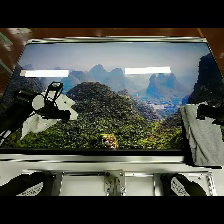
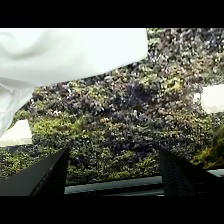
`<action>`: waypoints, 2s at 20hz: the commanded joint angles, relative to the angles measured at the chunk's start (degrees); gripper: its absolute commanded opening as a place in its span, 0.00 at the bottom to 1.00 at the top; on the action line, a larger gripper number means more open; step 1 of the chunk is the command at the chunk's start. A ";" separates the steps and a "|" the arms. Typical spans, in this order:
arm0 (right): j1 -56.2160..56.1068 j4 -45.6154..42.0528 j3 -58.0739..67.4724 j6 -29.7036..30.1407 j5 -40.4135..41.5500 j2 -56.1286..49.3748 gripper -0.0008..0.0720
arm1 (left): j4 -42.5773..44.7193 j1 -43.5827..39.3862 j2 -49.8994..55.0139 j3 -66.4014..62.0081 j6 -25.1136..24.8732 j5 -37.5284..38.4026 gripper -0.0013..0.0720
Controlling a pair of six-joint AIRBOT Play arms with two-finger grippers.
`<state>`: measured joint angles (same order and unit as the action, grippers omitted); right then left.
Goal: Fold the shirts.
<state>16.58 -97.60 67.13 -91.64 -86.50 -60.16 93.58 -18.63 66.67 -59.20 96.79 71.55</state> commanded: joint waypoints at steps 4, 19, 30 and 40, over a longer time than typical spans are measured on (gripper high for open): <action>-0.02 0.00 0.00 -0.02 -0.02 -0.02 0.94 | 0.00 0.04 0.04 0.02 0.00 -0.02 0.89; -0.02 -0.02 0.00 -0.04 2.78 -0.02 0.94 | -2.93 0.02 0.04 0.02 0.00 -1.11 0.89; -0.02 6.93 0.00 -0.28 14.93 -0.02 0.94 | -5.55 0.02 0.09 0.04 3.56 -0.39 0.89; -0.02 13.66 0.00 0.61 18.56 -0.02 0.94 | 0.39 21.00 4.55 -0.46 9.97 -2.05 1.00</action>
<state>16.58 -84.66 67.13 -91.81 -67.94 -60.18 96.01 -4.32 68.69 -59.59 103.92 70.91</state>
